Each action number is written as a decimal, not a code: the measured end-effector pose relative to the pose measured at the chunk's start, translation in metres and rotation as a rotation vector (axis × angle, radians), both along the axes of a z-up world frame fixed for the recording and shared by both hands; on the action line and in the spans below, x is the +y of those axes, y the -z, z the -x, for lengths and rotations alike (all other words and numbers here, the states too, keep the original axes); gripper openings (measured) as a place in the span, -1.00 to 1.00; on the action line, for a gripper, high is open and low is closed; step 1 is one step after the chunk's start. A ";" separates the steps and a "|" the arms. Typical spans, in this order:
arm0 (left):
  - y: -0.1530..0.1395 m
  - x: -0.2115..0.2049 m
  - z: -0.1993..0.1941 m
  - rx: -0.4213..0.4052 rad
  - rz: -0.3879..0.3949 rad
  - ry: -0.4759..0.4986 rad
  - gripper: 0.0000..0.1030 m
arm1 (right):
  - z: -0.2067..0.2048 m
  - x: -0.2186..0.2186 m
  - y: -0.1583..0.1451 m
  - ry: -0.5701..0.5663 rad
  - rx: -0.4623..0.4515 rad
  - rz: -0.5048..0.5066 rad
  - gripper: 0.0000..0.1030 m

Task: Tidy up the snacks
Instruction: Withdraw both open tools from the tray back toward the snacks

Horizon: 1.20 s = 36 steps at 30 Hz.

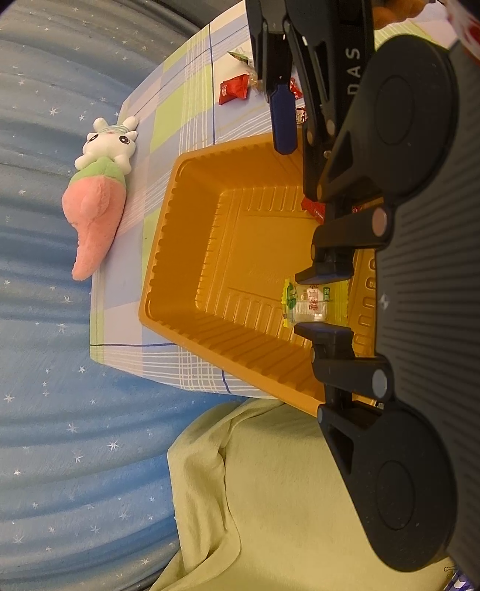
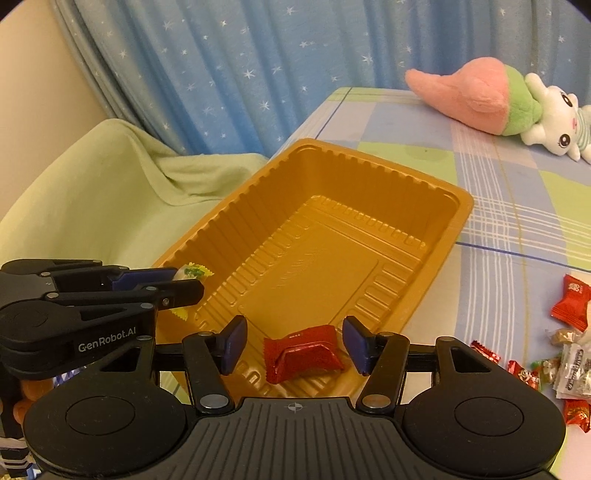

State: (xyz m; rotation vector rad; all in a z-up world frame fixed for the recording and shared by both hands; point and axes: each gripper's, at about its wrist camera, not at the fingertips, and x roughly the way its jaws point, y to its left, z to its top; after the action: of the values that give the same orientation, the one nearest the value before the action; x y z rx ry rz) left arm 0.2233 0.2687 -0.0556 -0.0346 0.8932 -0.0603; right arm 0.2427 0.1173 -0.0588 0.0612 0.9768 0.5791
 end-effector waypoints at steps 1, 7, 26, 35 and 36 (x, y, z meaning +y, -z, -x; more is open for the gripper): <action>0.000 -0.001 0.000 0.001 0.002 0.000 -0.61 | 0.001 -0.002 0.000 0.003 0.000 -0.001 0.12; 0.001 -0.002 -0.001 0.006 0.005 -0.004 -0.36 | 0.007 -0.011 -0.004 0.015 -0.010 -0.008 0.14; -0.021 -0.022 0.048 0.007 0.017 -0.074 -0.25 | 0.051 -0.059 -0.019 0.029 -0.015 -0.057 0.34; -0.027 -0.063 0.082 0.010 0.033 -0.139 -0.25 | 0.072 -0.102 -0.023 -0.030 -0.024 -0.049 0.37; -0.027 -0.069 0.086 0.013 0.034 -0.142 -0.25 | 0.073 -0.108 -0.024 -0.034 -0.022 -0.048 0.37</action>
State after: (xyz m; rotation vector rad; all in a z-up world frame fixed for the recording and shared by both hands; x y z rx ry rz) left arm 0.1376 0.1996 -0.0288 -0.1299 0.9010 0.0578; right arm 0.1694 0.0098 -0.0352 0.0812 0.9440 0.6336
